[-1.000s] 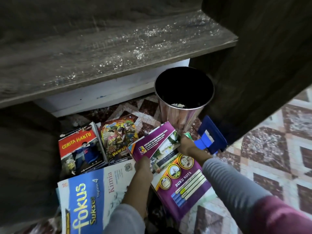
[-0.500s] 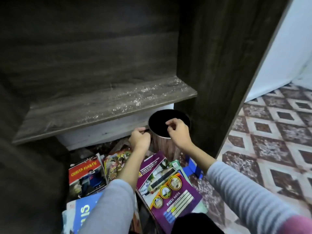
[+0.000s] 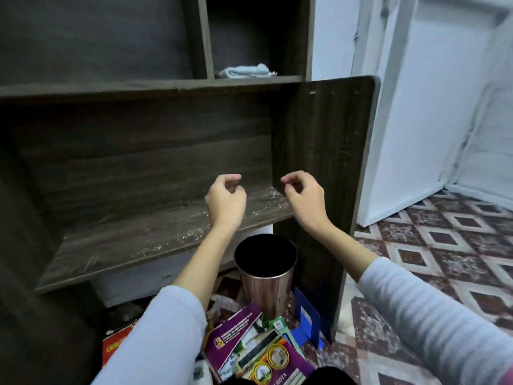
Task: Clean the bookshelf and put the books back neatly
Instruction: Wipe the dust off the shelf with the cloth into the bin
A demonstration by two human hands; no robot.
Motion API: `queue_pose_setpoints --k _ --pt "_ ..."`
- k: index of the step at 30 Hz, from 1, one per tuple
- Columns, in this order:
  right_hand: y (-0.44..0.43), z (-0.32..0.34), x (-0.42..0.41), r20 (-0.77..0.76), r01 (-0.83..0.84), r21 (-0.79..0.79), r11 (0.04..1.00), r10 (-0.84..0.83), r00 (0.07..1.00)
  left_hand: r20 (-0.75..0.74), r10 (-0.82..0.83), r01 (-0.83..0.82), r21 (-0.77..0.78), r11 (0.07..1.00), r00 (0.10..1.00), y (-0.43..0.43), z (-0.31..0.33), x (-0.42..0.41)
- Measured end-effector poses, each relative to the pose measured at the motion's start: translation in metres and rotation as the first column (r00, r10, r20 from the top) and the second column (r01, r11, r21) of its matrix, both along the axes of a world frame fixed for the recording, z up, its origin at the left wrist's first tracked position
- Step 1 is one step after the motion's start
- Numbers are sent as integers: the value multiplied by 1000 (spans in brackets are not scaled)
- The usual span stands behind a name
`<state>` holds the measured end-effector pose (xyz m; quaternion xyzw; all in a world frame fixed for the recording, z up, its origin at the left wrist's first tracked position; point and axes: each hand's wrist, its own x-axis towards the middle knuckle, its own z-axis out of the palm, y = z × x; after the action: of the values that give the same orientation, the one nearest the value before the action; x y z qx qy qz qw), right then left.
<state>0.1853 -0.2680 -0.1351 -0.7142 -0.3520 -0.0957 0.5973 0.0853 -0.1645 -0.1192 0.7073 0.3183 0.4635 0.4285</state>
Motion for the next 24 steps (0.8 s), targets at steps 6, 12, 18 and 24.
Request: queue_pose_setpoints --k 6,12,18,24 --pt "4 46 17 104 -10 48 999 5 995 55 -28 16 195 981 998 3 48 19" --pt "38 92 60 295 20 55 998 -35 955 54 -37 10 434 901 998 32 84 48" --pt "81 139 104 494 119 -43 992 -82 865 -43 48 -8 657 754 998 70 121 76" --pt "119 186 140 575 134 -190 973 -1 818 -164 123 49 770 636 979 98 173 116"
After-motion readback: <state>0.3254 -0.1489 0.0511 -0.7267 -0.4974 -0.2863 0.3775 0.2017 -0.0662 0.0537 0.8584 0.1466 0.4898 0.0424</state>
